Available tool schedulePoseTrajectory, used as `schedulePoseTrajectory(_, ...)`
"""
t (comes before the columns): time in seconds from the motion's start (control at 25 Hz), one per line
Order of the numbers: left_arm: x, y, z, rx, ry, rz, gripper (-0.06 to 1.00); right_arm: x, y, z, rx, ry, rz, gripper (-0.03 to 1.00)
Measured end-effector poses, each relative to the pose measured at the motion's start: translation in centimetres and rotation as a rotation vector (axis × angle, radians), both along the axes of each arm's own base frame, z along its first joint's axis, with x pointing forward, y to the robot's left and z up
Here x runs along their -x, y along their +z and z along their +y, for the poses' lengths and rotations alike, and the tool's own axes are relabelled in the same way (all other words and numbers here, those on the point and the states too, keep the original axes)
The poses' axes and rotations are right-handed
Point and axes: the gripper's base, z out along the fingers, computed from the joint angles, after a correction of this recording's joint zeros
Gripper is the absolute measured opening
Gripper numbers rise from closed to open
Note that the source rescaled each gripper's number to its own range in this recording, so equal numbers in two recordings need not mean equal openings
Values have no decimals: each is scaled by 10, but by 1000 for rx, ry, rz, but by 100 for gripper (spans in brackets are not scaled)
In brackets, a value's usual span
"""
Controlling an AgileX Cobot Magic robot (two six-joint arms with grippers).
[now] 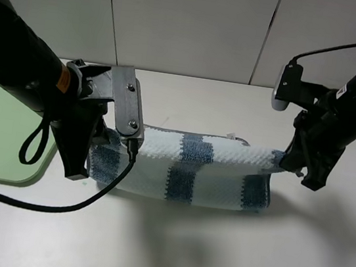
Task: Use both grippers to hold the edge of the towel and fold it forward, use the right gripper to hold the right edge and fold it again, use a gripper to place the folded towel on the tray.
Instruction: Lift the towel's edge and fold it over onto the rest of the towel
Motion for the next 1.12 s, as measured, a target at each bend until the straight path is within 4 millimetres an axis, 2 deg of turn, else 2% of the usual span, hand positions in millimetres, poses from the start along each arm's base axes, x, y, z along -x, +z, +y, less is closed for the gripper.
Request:
schedulePoseTrajectory(0.16, -11, -15, 4, -27, 37, 34, 0, -5, 7, 2, -15, 6, -24, 0)
schedulePoseTrajectory(0.4, -23, -42, 0, -42, 43, 67, 0, -7, 3, 3, -12, 16, -22, 0)
schedulePoseTrajectory(0.6, -28, -49, -2, -23, 42, 53, 0, -15, -4, 5, -2, 20, -10, 0)
schedulePoseTrajectory(1.12, -51, -59, 12, 24, 104, 11, 0, -37, -22, 12, 2, 12, -14, 0)
